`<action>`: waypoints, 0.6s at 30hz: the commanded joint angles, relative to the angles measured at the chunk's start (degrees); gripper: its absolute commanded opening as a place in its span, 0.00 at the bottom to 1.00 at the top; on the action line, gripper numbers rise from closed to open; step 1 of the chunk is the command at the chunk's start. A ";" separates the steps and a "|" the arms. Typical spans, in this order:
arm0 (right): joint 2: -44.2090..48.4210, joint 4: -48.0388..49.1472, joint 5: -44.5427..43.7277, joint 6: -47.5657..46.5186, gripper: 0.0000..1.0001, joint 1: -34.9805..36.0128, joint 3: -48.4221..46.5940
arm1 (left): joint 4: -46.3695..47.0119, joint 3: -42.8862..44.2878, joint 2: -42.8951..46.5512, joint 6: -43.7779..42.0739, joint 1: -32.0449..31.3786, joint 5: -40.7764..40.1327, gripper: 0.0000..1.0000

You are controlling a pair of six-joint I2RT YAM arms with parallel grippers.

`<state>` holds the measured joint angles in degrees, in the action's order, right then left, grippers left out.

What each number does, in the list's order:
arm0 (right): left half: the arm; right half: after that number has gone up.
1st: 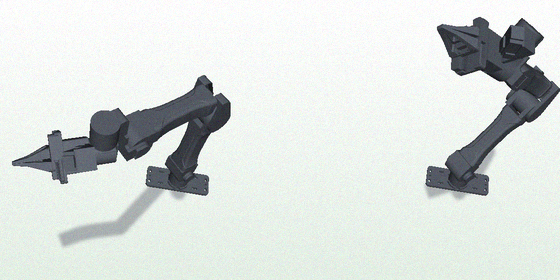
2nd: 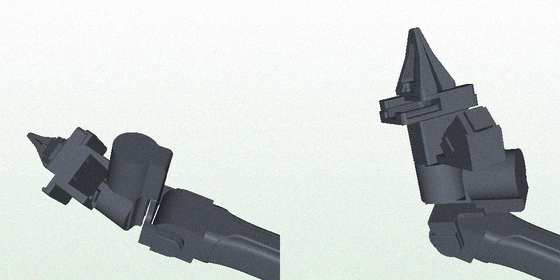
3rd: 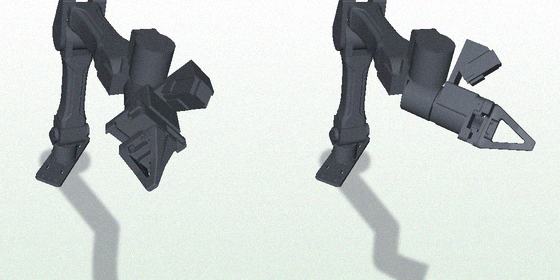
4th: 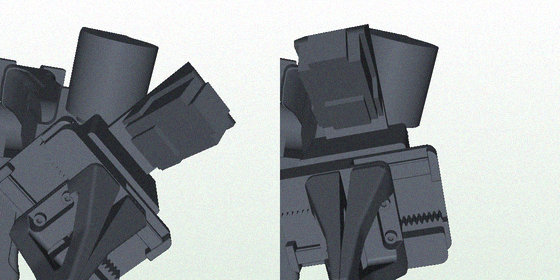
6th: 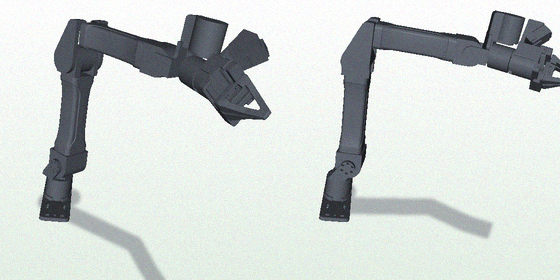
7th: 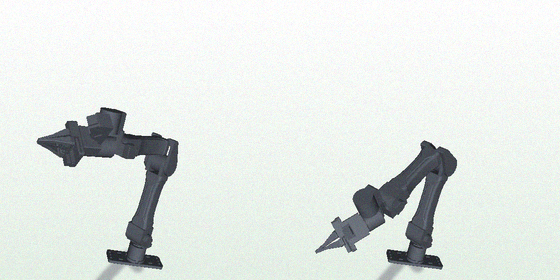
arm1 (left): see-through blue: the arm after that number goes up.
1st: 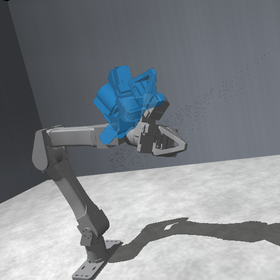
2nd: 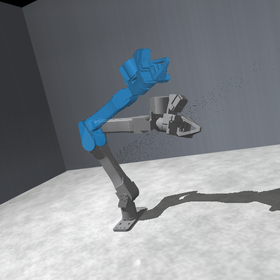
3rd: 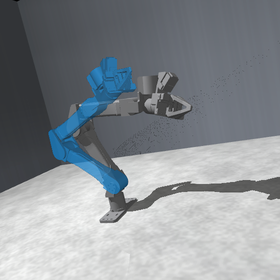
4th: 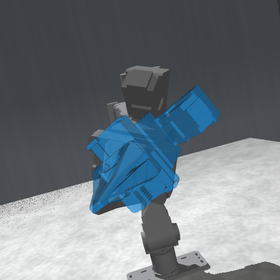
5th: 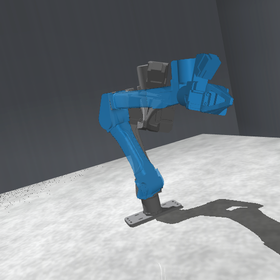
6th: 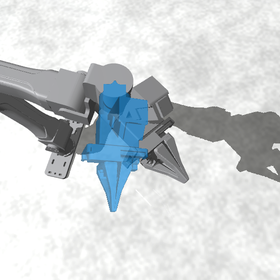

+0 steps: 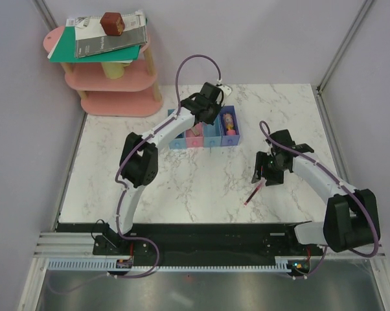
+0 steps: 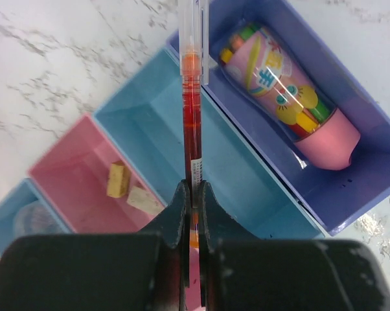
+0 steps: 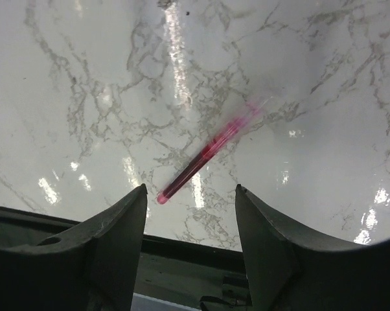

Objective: Sort the stationery into containers
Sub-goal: Pick up the pen from the center of the board.

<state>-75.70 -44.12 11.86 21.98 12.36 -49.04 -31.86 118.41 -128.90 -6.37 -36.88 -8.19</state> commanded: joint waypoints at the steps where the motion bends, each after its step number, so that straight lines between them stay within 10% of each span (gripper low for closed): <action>1: -2.95 2.63 -6.05 3.95 0.64 0.56 1.75 | -1.37 3.76 -1.44 3.12 -0.21 2.47 0.02; 18: -11.48 7.38 -11.51 6.15 0.50 4.25 2.37 | 0.56 -0.02 -2.06 4.61 1.20 6.25 0.02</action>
<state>-85.41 -38.87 2.17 27.44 15.57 -45.41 -33.67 118.56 -131.63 -3.66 -36.32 -3.81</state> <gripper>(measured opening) 0.533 0.045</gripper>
